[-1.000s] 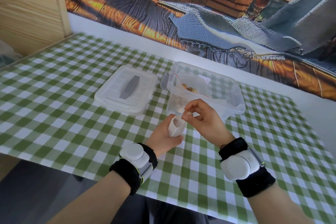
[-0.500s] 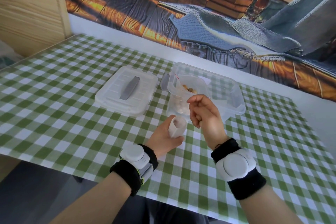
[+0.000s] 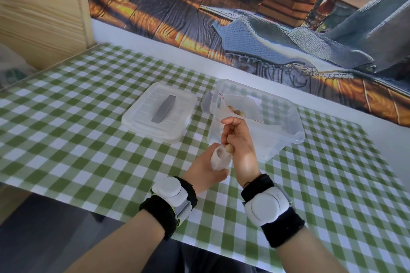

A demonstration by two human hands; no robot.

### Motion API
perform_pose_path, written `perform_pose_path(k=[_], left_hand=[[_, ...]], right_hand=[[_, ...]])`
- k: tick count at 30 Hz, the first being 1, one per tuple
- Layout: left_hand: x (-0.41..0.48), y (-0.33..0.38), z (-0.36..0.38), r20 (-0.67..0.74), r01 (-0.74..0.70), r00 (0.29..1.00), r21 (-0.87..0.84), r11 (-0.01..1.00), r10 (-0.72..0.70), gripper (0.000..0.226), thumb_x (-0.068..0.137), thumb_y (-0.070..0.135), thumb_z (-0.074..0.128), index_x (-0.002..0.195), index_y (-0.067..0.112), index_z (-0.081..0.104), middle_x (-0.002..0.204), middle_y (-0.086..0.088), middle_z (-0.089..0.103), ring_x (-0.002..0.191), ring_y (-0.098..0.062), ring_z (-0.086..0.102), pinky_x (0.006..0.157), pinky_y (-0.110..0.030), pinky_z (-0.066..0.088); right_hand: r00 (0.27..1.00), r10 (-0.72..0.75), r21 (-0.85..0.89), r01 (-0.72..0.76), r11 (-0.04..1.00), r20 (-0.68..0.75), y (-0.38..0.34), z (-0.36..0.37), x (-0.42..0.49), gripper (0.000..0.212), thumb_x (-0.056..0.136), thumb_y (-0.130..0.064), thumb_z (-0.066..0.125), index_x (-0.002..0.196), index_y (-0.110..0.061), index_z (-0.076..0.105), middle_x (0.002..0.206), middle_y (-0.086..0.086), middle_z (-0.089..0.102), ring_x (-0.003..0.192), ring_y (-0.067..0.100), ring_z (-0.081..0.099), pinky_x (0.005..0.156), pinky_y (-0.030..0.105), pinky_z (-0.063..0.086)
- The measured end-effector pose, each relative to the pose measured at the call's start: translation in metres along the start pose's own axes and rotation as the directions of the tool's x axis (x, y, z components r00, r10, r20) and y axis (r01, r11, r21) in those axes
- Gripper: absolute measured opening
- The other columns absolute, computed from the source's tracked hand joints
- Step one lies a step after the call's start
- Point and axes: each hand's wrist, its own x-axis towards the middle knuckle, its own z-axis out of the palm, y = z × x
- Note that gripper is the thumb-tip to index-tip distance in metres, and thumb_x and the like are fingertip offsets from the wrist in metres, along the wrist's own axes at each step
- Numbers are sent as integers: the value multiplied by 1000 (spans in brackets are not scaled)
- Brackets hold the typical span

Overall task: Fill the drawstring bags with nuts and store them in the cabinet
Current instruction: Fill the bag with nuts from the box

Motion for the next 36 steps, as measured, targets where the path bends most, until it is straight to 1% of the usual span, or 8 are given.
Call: perform_pose_path(k=[5,10,14,19,25,31,33,36], left_hand=[[5,-2,3,1,15,1000,26,1000,-16,37,74,19,61,107,30,49,102,-5,60,97,-22,61,86,-49,52],[6,-5,3,-6,-7,1000,18,1000,7,38,78,12,62,99,39,44,89,10,53,85,-12,55,76,-27,47],[3,-3,1,3,-18,1000,-1,1000,18,45,83,10,63,114,36,44,97,12,54,94,-6,54,79,-18,44],[1,-5,1,1,-2,1000,-76,997,2,63,76,18,61,133,35,41,108,10,54,107,-10,54,88,-25,45],[2,-5,1,-18,-24,1000,-54,998,23,39,80,16,67,102,42,49,91,16,58,89,-6,59,74,-19,44],[0,-3,0,4,-37,999,-88,995,37,34,70,31,71,96,36,49,85,13,50,81,-7,52,74,-24,45],[0,-1,0,4,-28,1000,-102,994,29,32,69,31,70,92,36,48,81,14,48,75,-4,51,70,-20,45],[-1,-2,0,9,-35,999,-128,991,36,32,73,23,73,91,35,49,78,18,48,71,3,51,65,-13,43]], right_hand=[[999,0,-78,3,997,32,4,0,1,35,70,-3,32,95,-18,53,75,-1,41,70,8,40,68,11,41],[995,-91,-139,97,986,45,5,-10,4,38,70,3,29,95,-16,50,77,-2,44,71,6,43,71,16,42],[987,-101,-152,119,981,124,7,-20,2,35,77,5,34,100,-17,49,90,1,50,80,11,54,80,22,47],[981,-95,-124,117,985,170,7,-23,-6,28,81,3,42,101,-15,49,98,4,55,88,12,63,76,25,53],[973,-83,-205,128,970,214,9,-26,-8,29,77,4,48,100,-14,55,100,-1,62,105,19,62,90,27,49],[944,-328,-359,293,886,-39,-45,-43,34,39,72,10,36,81,-21,59,84,-2,64,78,13,61,75,21,49],[971,-234,-544,170,822,-50,-63,-45,59,42,75,12,36,76,-23,59,83,-2,63,78,15,61,74,23,50],[995,98,-800,-45,599,17,-71,-37,93,36,82,8,38,80,-15,65,94,6,66,94,23,62,90,36,51]])
